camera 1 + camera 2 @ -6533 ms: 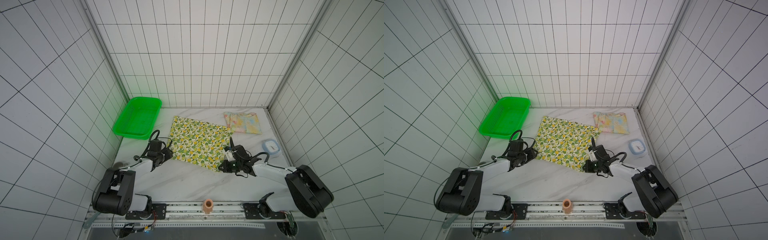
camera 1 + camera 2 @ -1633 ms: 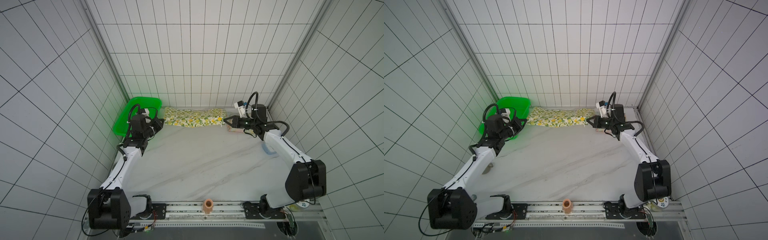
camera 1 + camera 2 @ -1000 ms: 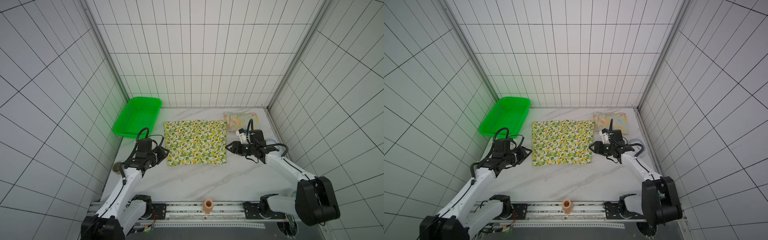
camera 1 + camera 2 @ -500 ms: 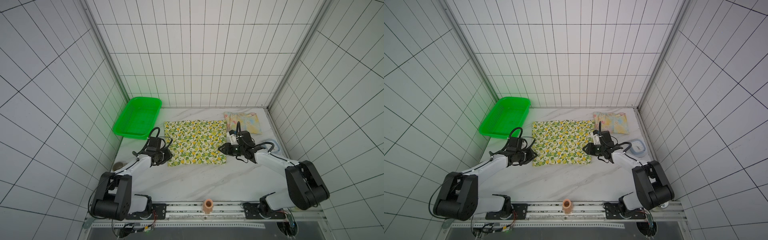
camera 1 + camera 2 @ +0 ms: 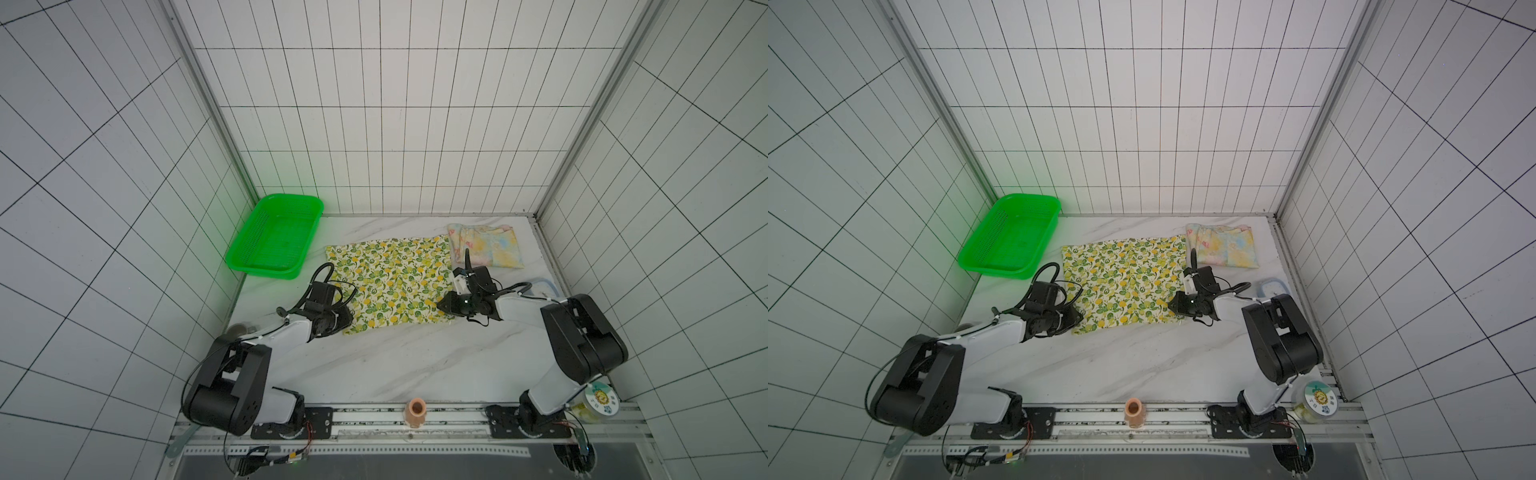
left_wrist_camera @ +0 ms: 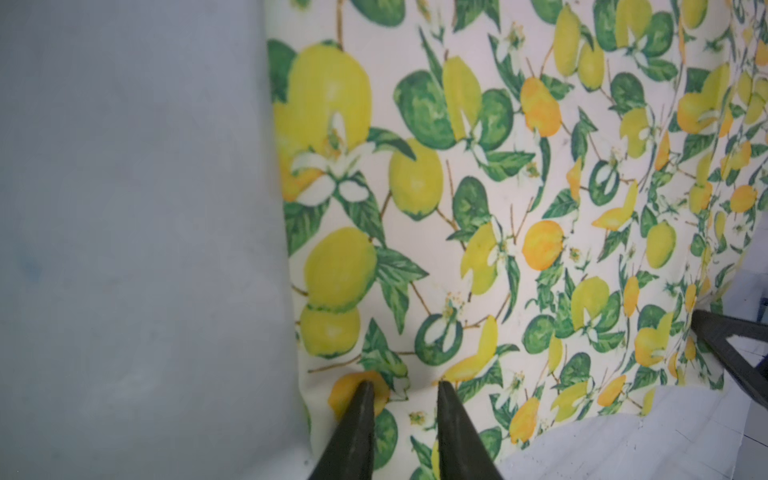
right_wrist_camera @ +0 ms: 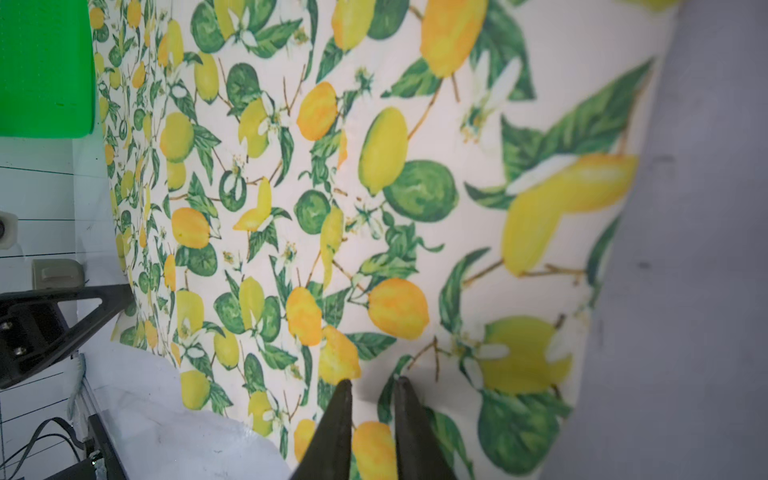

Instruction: Fold and stack the skirts

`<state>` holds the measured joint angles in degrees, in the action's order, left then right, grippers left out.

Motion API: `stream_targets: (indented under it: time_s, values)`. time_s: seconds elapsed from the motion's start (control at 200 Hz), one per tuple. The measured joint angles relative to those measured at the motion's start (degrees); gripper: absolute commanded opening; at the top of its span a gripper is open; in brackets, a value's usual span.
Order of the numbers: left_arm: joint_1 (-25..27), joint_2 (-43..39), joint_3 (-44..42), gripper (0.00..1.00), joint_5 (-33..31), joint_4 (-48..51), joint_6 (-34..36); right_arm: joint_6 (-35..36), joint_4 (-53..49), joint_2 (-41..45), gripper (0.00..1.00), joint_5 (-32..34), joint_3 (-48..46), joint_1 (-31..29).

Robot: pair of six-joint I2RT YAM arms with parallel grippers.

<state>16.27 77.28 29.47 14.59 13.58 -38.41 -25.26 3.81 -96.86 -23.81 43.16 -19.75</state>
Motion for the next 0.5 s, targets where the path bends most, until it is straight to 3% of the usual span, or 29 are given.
stream_targets:
  time_s: [0.275, 0.375, 0.5]
  values:
    - [10.05, -11.5, -6.6, 0.28, 0.07, 4.87, -5.86, 3.56, -1.62, -7.34, 0.23, 2.08, 9.84, 1.38]
    - [14.05, -13.86, -6.16, 0.28, 0.28, 9.01, -7.37, 4.37, -3.37, -7.39, 0.24, 3.45, 10.97, 2.38]
    - [14.69, -15.91, -0.92, 0.3, -0.02, 16.5, -6.8, 5.2, -7.41, -4.66, 0.24, 5.01, 10.97, 2.97]
